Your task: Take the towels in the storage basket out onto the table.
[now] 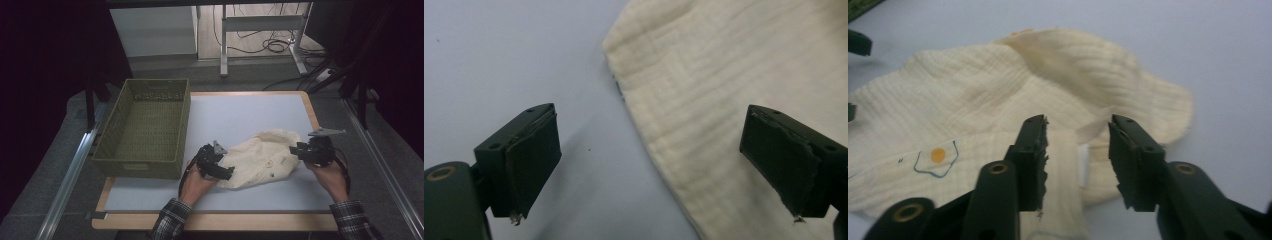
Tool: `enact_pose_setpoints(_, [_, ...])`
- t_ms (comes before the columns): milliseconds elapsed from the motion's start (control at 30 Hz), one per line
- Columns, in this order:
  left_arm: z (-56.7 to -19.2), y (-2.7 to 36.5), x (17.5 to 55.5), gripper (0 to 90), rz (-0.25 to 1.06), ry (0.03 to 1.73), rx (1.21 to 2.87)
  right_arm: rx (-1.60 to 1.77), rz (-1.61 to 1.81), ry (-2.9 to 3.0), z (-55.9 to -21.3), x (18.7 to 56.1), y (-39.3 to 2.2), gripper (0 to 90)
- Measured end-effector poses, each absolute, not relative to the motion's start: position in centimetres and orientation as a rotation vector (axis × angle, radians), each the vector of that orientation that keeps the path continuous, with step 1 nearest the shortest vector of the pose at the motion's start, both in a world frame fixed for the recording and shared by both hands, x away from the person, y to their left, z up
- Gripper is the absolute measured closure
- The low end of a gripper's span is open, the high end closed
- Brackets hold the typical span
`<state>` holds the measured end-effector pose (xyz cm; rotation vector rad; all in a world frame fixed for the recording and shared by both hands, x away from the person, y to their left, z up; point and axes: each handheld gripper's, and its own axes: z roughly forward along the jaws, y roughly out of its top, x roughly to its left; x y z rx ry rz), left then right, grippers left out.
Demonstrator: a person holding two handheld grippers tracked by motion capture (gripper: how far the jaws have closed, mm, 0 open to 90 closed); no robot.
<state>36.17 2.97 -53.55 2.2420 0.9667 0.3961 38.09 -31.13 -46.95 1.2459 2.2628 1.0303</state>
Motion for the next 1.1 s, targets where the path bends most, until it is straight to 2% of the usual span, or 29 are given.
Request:
enact_pose_setpoints(67, [-53.9,3.1,36.4,8.7,0.346,0.995,2.204,1.249,0.997,2.288,-47.9,38.7,-30.3,52.4])
enact_pose_setpoints(133, [-54.1,3.2,36.4,8.5,0.347,0.994,2.183,1.265,0.930,2.310,-49.0,39.3,-29.7,53.4])
enact_pose_setpoints(267, [-54.3,3.2,36.2,8.6,0.360,1.003,2.168,1.256,0.860,2.362,-50.5,39.0,-29.3,81.4])
enact_pose_setpoints(367, [-54.3,3.2,36.2,8.6,0.358,1.005,2.166,1.227,0.884,2.347,-49.9,37.6,-29.6,86.2])
enact_pose_setpoints(567, [-54.3,3.2,36.2,8.6,0.356,1.007,2.161,1.193,1.029,2.277,-47.5,32.8,-32.3,83.8])
enact_pose_setpoints(800, [-54.3,3.3,36.2,8.6,0.359,1.001,2.166,1.241,1.034,2.256,-47.3,27.3,-35.7,66.8])
enact_pose_setpoints(933, [-54.3,3.3,36.2,8.5,0.360,1.000,2.166,1.264,1.028,2.214,-46.2,26.4,-37.4,64.3])
enact_pose_setpoints(1100, [-54.3,3.3,36.2,8.5,0.360,0.999,2.165,1.278,1.060,2.188,-45.6,27.9,-37.5,61.6])
